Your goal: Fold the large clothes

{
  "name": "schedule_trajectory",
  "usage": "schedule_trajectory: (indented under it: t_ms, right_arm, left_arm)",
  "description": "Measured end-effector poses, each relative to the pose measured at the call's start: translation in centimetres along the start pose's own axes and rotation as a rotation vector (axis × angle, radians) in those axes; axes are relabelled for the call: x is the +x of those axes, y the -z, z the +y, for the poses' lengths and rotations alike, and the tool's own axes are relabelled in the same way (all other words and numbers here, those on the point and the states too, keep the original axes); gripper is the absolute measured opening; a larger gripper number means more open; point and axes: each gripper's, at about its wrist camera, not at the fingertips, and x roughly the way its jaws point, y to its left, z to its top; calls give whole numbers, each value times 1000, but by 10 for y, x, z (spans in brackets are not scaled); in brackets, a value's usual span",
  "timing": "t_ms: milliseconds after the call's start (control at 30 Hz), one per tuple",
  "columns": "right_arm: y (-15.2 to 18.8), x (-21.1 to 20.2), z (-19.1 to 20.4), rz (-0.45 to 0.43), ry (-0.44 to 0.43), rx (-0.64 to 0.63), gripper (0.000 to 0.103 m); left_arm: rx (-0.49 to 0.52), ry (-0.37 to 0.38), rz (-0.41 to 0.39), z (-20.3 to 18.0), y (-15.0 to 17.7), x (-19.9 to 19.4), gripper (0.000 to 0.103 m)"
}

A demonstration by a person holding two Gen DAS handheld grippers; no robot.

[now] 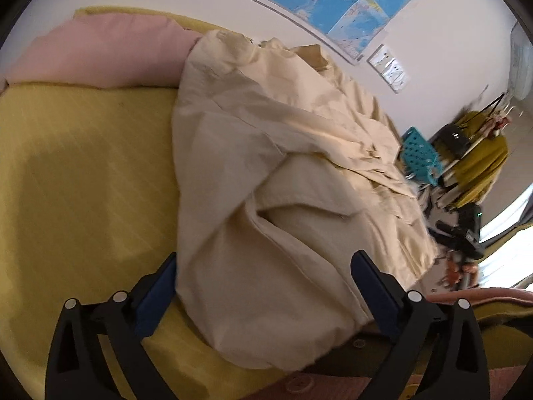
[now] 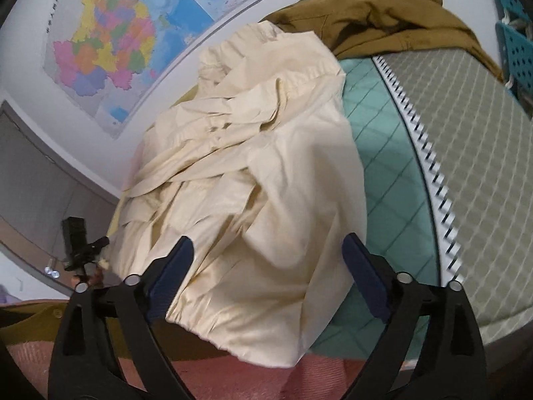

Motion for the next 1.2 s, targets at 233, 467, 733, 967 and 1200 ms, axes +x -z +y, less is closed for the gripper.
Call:
schedule_trajectory:
  t_ms: [233, 467, 733, 967, 1200]
  right_arm:
    - [7, 11, 4, 0, -29, -10, 98]
    - [4, -14, -8, -68, -12, 26, 95]
    - [14, 8, 2, -6, -83, -17, 90]
    - [15, 21, 11, 42, -220, -16, 78]
    - [21, 30, 28, 54, -252, -59, 89]
  left_arm:
    - [-47, 139, 7, -4, 3, 7, 96]
    - [-21, 118, 23, -14, 4, 11, 96]
    - [73, 4, 56, -40, -4, 34, 96]
    - [-60, 45, 11, -15, -5, 16, 63]
    - [-74, 143, 54, -19, 3, 23, 96]
